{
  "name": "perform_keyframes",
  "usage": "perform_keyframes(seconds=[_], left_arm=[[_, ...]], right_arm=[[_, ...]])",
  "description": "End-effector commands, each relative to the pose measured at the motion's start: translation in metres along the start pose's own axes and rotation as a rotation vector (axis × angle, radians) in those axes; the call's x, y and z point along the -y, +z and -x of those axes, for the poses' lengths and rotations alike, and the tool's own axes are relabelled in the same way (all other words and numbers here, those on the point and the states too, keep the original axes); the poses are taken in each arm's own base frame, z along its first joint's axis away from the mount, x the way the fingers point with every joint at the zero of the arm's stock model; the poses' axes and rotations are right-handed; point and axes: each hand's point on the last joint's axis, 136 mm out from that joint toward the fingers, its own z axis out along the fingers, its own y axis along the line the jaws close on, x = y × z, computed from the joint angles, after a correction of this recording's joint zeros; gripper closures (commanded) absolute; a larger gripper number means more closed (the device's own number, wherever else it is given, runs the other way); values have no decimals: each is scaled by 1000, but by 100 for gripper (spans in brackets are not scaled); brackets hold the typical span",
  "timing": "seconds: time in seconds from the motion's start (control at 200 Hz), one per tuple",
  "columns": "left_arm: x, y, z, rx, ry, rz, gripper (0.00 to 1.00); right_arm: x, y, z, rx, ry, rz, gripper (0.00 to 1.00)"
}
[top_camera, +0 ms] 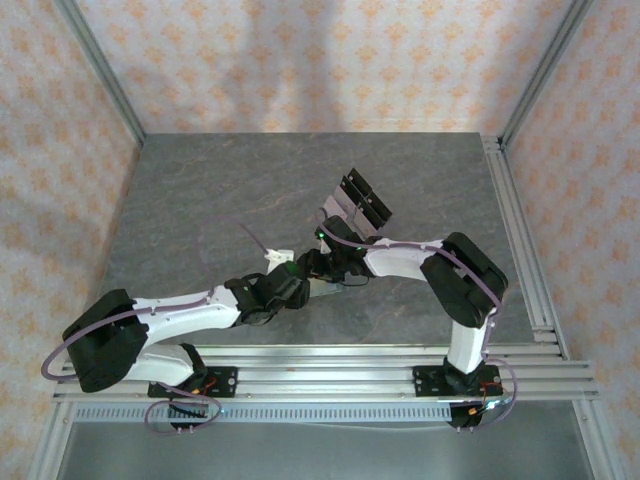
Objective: Put the credit cards into the card holder
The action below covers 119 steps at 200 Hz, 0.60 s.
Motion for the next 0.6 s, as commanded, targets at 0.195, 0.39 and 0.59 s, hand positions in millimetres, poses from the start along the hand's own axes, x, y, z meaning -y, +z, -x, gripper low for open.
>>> perform_keyframes(seconds=[0.195,0.39,0.59], left_arm=[[0,-7,11,61,0,11,33],[-5,-6,10,62,0,31,33],[-13,-1,6,62,8,73,34]], right_arm=[[-20,0,-1,2,1,60,50],[-26,4,-3,-8,-5,67,51],[-26,7,-4,-13,-5,64,50]])
